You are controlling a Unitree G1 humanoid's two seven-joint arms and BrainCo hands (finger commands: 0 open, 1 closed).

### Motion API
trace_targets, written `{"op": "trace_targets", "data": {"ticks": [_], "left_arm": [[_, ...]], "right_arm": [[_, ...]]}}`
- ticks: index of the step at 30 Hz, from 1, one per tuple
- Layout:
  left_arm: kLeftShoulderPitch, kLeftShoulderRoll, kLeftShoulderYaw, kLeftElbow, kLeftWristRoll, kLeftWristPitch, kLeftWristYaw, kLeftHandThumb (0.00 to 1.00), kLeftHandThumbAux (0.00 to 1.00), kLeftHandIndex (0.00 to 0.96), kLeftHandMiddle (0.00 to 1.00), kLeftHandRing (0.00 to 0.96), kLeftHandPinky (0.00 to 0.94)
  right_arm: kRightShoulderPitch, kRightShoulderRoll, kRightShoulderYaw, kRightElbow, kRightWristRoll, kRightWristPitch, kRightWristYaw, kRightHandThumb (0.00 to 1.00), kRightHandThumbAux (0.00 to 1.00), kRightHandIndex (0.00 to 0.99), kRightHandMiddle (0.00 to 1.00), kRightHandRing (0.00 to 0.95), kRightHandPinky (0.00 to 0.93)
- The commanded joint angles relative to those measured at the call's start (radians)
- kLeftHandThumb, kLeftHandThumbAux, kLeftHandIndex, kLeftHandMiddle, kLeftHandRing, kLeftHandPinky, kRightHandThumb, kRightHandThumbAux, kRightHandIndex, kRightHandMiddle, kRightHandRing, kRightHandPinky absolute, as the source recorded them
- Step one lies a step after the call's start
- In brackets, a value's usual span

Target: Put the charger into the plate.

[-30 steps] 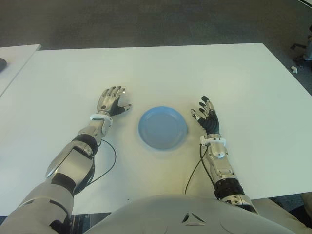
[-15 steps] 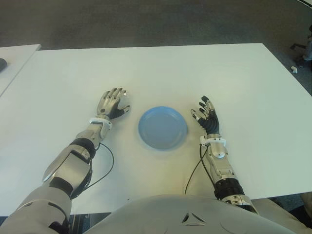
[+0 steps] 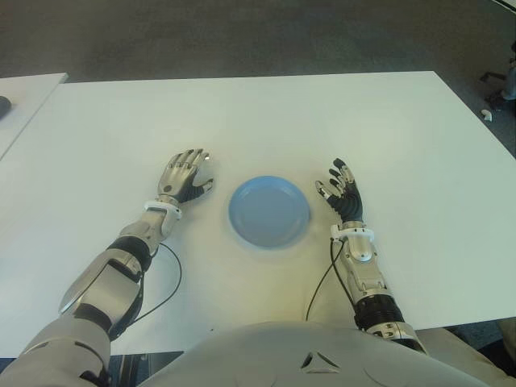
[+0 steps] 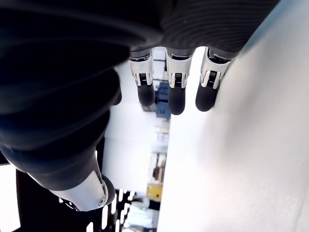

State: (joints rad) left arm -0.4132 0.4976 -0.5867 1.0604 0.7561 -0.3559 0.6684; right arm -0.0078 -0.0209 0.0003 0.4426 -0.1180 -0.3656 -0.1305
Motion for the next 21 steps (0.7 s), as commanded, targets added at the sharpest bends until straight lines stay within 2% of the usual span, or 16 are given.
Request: {"op": "trace_targets", "data": {"ticks": [1,11,21], "left_arm": [[0.188,0.059,-0.026,-0.106,0.014,-0.026,-0.085,0.0,0.391,0.0,0.0,0.0,0.0],[0.278,0.132,-0.018,-0.299,0.017,0.018,-0.196,0.0,0.367,0.0,0.0,0.0,0.0],[0.355,0.17,0.016,-0.421,0.004,0.056,-0.26,0.0,0.352,0.0,0.0,0.0,0.0]], "right_arm": [[0.17,0.008,0.004,0.149,-0.005,0.181,0.001,0.117,0.798,0.061,0.1,0.111,0.152],[0.169,0.005,0.003,0.148,-0.007,0.177,-0.003,0.118,0.812,0.059,0.109,0.117,0.15],[0.163,0.001,0.003,0.157,-0.008,0.178,-0.001,0.105,0.809,0.061,0.113,0.12,0.151]]}}
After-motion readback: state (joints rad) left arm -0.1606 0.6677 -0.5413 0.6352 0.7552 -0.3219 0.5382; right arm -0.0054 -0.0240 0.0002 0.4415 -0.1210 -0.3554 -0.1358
